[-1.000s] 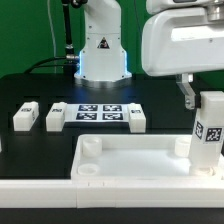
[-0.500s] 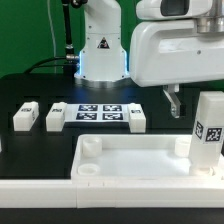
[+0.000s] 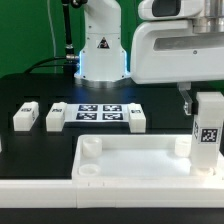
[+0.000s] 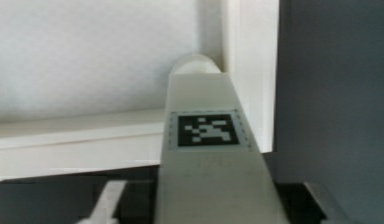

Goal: Assemble desk

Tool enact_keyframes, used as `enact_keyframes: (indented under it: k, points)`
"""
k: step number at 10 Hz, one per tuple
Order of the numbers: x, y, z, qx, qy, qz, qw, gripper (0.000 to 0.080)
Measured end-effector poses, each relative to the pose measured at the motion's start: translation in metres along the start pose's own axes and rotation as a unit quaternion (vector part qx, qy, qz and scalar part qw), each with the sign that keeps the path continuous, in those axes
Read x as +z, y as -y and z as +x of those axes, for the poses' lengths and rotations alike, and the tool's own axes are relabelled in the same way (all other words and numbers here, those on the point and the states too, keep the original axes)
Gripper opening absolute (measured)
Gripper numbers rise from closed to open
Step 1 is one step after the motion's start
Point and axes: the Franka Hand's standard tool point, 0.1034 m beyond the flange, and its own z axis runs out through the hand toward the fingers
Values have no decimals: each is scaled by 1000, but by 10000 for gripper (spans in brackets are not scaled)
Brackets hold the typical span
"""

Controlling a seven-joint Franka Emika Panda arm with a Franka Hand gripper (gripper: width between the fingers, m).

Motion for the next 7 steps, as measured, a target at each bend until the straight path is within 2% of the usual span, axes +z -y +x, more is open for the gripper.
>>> enact_keyframes:
  k: [2, 3, 5, 7]
  points:
    - [0, -1, 0, 94, -1, 0, 996, 288]
    - [1, -3, -1, 177, -9, 1, 984, 288]
    - [2, -7, 0, 317, -12, 7, 948, 288]
    - [3, -7, 0, 441, -12, 14, 898, 291]
